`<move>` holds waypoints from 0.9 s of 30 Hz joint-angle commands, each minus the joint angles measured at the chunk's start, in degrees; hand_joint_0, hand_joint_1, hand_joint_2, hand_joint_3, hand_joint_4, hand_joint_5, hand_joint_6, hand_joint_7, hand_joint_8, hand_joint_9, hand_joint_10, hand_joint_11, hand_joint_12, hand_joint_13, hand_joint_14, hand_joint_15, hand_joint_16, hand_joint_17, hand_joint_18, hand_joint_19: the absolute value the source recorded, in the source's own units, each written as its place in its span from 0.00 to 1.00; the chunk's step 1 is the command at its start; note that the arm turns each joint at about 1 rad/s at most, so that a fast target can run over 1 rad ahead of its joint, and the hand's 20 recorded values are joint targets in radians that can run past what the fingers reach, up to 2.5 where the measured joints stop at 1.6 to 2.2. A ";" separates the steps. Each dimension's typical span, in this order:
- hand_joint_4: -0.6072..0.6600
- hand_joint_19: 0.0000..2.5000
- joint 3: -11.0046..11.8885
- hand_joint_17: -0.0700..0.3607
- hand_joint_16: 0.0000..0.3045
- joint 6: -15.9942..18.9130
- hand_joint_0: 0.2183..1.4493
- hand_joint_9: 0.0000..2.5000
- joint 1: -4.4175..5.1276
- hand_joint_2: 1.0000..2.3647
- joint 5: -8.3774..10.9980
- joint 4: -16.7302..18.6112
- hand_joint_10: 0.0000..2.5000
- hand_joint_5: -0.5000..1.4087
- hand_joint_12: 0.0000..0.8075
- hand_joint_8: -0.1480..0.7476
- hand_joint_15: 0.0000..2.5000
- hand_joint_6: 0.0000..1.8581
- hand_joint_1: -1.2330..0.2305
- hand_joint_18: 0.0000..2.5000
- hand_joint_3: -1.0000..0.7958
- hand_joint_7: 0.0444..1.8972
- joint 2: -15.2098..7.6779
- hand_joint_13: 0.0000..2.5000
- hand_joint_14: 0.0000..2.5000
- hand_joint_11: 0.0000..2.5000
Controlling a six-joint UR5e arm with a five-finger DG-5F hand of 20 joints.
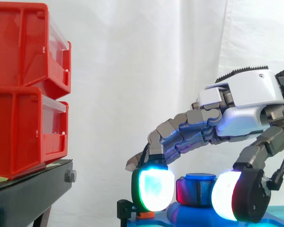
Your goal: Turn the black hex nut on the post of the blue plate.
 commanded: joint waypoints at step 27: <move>0.61 0.04 -0.64 0.46 0.19 -0.70 0.23 0.09 -1.84 0.00 -2.37 0.77 0.00 0.14 0.44 0.41 0.00 0.27 0.30 0.03 0.28 0.55 -0.04 0.05 0.00 0.01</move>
